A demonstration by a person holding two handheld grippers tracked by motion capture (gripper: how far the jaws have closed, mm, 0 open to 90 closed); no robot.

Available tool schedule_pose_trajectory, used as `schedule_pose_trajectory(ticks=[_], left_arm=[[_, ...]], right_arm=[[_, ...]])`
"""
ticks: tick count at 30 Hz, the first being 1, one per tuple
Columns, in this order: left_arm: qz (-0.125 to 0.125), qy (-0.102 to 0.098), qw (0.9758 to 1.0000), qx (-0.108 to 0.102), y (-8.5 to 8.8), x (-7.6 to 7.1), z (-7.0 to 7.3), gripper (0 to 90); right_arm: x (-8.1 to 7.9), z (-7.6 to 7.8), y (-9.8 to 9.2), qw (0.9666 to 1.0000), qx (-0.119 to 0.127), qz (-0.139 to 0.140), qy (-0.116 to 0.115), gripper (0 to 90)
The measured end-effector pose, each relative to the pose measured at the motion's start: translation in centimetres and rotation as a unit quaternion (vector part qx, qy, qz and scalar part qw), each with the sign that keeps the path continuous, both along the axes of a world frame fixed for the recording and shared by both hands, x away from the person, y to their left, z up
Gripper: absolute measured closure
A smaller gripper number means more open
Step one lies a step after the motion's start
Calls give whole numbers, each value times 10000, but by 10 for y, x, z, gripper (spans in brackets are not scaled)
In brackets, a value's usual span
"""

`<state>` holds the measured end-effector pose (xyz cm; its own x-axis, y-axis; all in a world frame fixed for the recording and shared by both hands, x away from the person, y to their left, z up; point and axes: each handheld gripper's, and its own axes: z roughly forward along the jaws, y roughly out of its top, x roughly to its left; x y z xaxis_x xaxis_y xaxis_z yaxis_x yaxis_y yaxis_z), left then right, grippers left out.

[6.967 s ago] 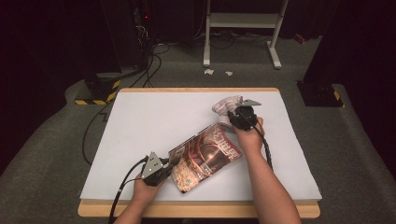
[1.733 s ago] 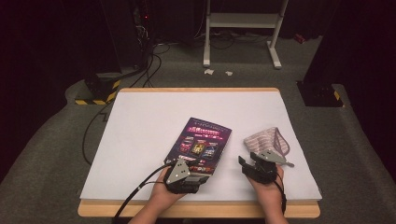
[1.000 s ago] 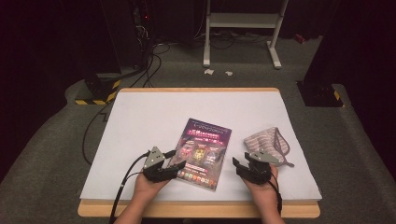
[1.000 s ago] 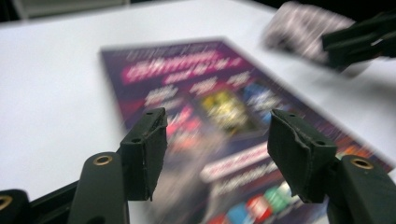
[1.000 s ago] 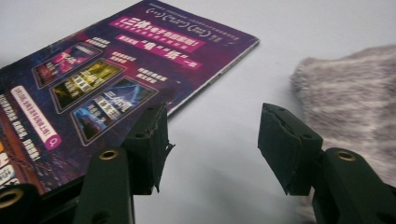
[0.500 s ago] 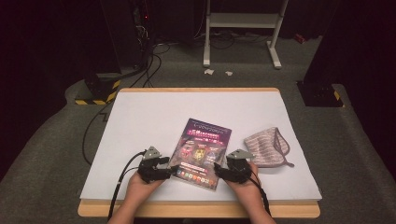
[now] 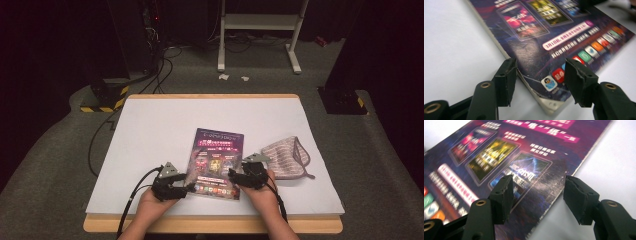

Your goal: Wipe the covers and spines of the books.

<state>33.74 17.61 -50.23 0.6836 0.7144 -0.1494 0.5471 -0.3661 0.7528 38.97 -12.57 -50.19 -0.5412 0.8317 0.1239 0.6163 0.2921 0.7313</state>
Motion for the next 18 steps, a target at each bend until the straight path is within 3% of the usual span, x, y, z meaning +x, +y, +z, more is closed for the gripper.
schedule_pose_trajectory(ticks=[5, 8, 12, 15, 18], left_arm=[[-60, -28, 10000, -54, 1, -3, 1, 445], [73, -166, 9998, -123, 6, -2, 4, 402], [290, -544, 9976, -320, 20, 0, 13, 378], [489, -1028, 9931, -297, 33, 2, 20, 364], [595, -1137, 9913, -286, 45, 6, 21, 380]], right_arm=[[9, 1, 1, 10000, -37, 2, 21, 415], [4, 3, -1, 9998, -36, -38, -170, 438], [-7, 13, -13, 9987, -28, -139, -487, 422], [-12, 21, -28, 9972, -85, -282, -683, 401], [-14, 29, -47, 9955, -91, -489, -805, 399]])
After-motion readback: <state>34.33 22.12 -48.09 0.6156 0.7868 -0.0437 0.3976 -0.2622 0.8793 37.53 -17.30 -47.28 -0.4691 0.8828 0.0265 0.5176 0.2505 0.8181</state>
